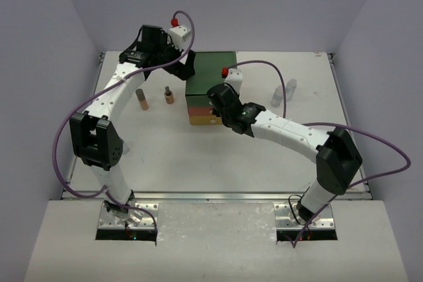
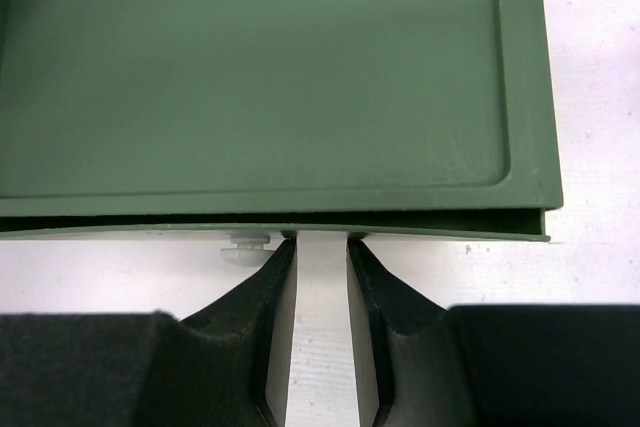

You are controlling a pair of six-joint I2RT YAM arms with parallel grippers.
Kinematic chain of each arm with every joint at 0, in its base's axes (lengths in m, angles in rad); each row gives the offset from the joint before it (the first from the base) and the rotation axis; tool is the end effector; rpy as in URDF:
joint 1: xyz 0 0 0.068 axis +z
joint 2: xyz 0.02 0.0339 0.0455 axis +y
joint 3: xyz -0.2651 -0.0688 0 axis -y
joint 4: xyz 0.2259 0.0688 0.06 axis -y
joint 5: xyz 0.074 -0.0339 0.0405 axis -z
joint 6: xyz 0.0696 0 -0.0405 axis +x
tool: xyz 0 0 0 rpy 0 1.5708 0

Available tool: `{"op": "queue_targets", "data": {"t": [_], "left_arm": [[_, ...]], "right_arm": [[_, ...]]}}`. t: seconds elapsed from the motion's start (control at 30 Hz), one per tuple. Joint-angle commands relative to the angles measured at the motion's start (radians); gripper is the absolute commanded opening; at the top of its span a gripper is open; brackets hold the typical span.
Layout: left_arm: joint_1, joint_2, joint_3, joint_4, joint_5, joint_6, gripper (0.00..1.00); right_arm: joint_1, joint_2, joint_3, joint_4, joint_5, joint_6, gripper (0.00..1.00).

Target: Organize the makeup

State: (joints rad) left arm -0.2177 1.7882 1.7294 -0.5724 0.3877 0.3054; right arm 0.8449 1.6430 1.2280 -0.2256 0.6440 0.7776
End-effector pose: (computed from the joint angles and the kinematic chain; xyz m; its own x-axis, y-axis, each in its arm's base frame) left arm 0.4024 -0.1160 0.3373 -0.3998 0.3735 -0.8370 0.6482 0.7609 0.0300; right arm 0.2795 0.2520 0.2642 -0.4782 0.3065 -0.8231 0.0798 0.9484 0.3068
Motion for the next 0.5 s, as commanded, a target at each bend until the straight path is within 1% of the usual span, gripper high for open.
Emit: {"op": "queue_targets", "data": {"t": [0.0, 0.3, 0.47], "left_arm": [[-0.012, -0.003, 0.001, 0.029, -0.010, -0.006, 1.00], [-0.014, -0.012, -0.020, 0.038, 0.010, 0.006, 1.00], [-0.014, -0.022, -0.030, 0.046, 0.029, 0.001, 1.00]], "right_arm": [[-0.020, 0.023, 0.061, 0.069, -0.016, -0.005, 0.27], [-0.029, 0.081, 0.121, 0.069, 0.060, 0.036, 0.27], [-0.028, 0.081, 0.136, 0.069, 0.107, 0.062, 0.27]]}}
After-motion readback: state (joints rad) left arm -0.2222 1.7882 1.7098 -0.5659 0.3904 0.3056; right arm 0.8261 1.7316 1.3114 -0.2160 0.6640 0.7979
